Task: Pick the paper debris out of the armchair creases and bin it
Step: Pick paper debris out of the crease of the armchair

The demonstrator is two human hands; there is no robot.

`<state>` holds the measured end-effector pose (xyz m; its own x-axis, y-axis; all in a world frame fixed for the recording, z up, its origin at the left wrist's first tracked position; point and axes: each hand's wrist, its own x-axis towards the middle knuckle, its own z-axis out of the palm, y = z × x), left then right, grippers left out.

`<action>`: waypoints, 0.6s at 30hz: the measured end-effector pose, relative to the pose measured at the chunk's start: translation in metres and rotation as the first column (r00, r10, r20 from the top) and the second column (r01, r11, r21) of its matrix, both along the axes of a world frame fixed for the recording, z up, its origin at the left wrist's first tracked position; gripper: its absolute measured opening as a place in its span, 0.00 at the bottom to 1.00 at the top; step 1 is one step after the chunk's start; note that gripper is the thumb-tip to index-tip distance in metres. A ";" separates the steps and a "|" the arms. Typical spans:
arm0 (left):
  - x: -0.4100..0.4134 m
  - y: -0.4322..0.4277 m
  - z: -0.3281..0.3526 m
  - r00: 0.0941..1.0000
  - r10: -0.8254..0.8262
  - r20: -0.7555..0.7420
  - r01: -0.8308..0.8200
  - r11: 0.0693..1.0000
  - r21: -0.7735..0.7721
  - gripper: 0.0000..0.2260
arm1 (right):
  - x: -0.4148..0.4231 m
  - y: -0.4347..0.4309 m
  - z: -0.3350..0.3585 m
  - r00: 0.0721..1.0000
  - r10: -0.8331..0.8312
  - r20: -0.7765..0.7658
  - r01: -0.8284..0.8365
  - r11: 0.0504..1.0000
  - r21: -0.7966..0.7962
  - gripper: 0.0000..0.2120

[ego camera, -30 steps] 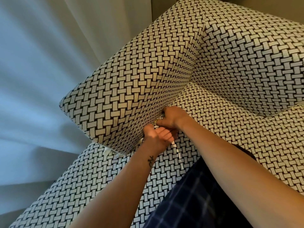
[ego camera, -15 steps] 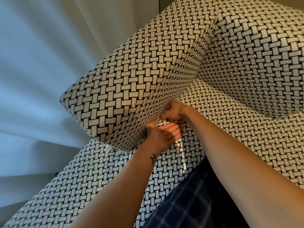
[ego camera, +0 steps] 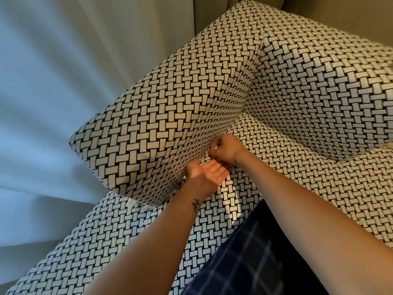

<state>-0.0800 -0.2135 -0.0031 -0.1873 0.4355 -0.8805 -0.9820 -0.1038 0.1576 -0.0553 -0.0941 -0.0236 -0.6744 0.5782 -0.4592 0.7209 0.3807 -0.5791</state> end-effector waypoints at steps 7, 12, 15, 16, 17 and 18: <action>0.000 0.022 -0.002 0.999 -0.050 -0.020 0.050 0.999 0.002 0.33 | 0.003 0.020 0.002 0.996 -0.088 -0.017 0.089 0.996 0.012 0.28; -0.003 0.033 -0.003 0.998 -0.063 -0.001 0.063 0.998 -0.021 0.33 | -0.003 0.032 0.002 0.995 -0.097 0.018 0.098 0.995 -0.036 0.36; -0.002 0.034 -0.003 0.998 -0.057 0.011 0.057 0.998 0.005 0.33 | -0.010 0.037 0.003 0.995 -0.042 0.088 0.050 0.995 -0.090 0.28; -0.002 0.034 -0.001 0.999 -0.041 0.021 0.040 0.999 0.013 0.33 | -0.012 0.037 0.002 0.993 -0.025 0.113 0.035 0.996 -0.085 0.27; -0.002 0.034 -0.003 0.999 -0.025 0.035 0.024 0.999 0.024 0.32 | -0.015 0.037 0.001 0.990 -0.008 0.140 0.018 0.997 -0.076 0.26; -0.002 0.034 -0.002 0.999 -0.020 0.037 0.018 0.999 0.043 0.32 | -0.018 0.037 0.001 0.986 0.004 0.166 0.008 0.997 -0.076 0.27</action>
